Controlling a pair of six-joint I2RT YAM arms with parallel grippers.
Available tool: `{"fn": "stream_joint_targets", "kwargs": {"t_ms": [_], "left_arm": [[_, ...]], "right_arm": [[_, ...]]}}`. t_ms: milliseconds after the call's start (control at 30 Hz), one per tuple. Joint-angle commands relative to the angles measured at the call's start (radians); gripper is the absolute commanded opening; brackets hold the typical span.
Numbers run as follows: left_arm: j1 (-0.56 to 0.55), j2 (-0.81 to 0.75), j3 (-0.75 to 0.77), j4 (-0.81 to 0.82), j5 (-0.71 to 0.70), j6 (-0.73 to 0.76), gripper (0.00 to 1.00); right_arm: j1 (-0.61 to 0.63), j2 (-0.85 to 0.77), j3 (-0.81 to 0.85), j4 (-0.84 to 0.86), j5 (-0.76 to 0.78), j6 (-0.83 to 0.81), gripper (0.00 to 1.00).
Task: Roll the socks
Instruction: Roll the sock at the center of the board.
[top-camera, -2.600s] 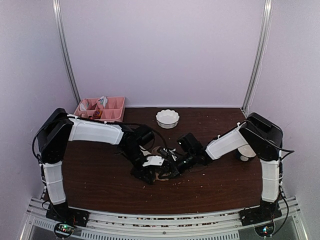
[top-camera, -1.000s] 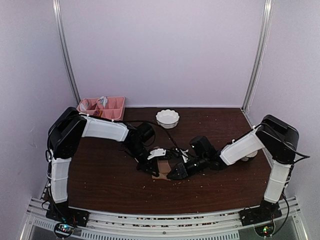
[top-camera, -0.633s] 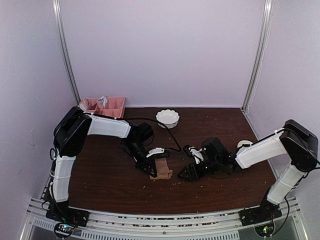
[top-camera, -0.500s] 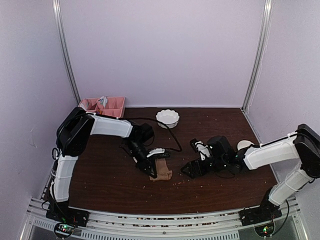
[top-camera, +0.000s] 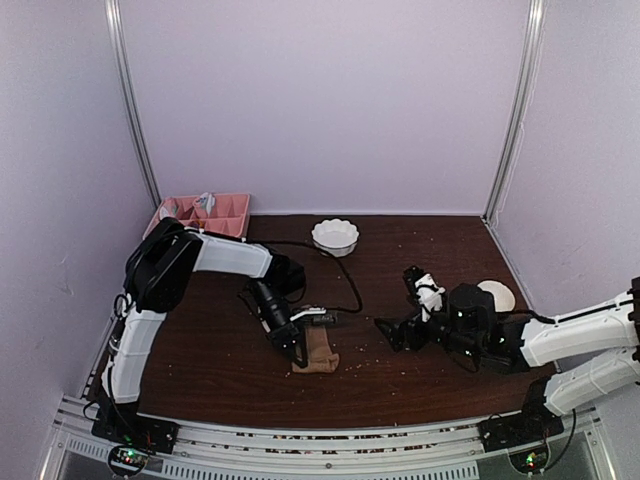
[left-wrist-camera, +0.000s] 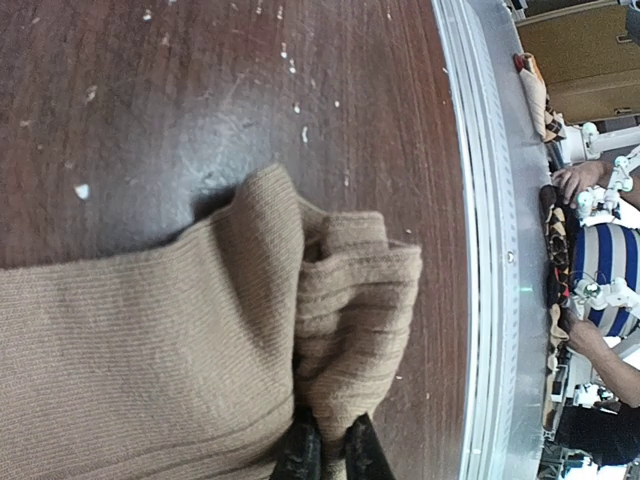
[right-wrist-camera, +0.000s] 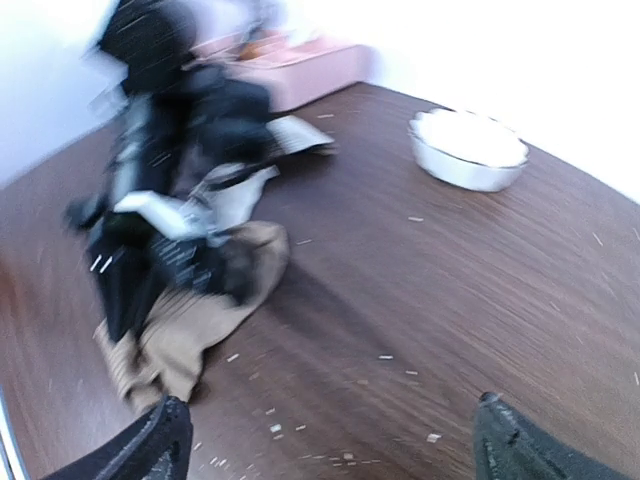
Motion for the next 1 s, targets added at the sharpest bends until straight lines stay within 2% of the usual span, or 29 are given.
{"fn": "stream_joint_targets", "kwargs": {"t_ms": [0, 133, 300, 600, 967], "left_arm": [[0.002, 0.058, 0.005, -0.053, -0.069, 0.034, 0.00], [0.008, 0.073, 0.014, -0.039, -0.092, -0.002, 0.00], [0.024, 0.111, 0.045, -0.047, -0.103, -0.042, 0.00], [0.027, 0.125, 0.061, -0.054, -0.124, -0.052, 0.03], [0.028, 0.126, 0.071, -0.060, -0.127, -0.040, 0.04]], "right_arm": [[0.078, 0.067, -0.021, 0.061, -0.070, -0.304, 0.93], [0.157, 0.150, 0.005, 0.035, -0.136, -0.407, 0.76], [0.234, 0.288, 0.123, -0.035, -0.152, -0.530, 0.61], [0.240, 0.511, 0.374, -0.144, -0.275, -0.616, 0.49], [0.220, 0.644, 0.445, -0.147, -0.316, -0.595, 0.34]]}}
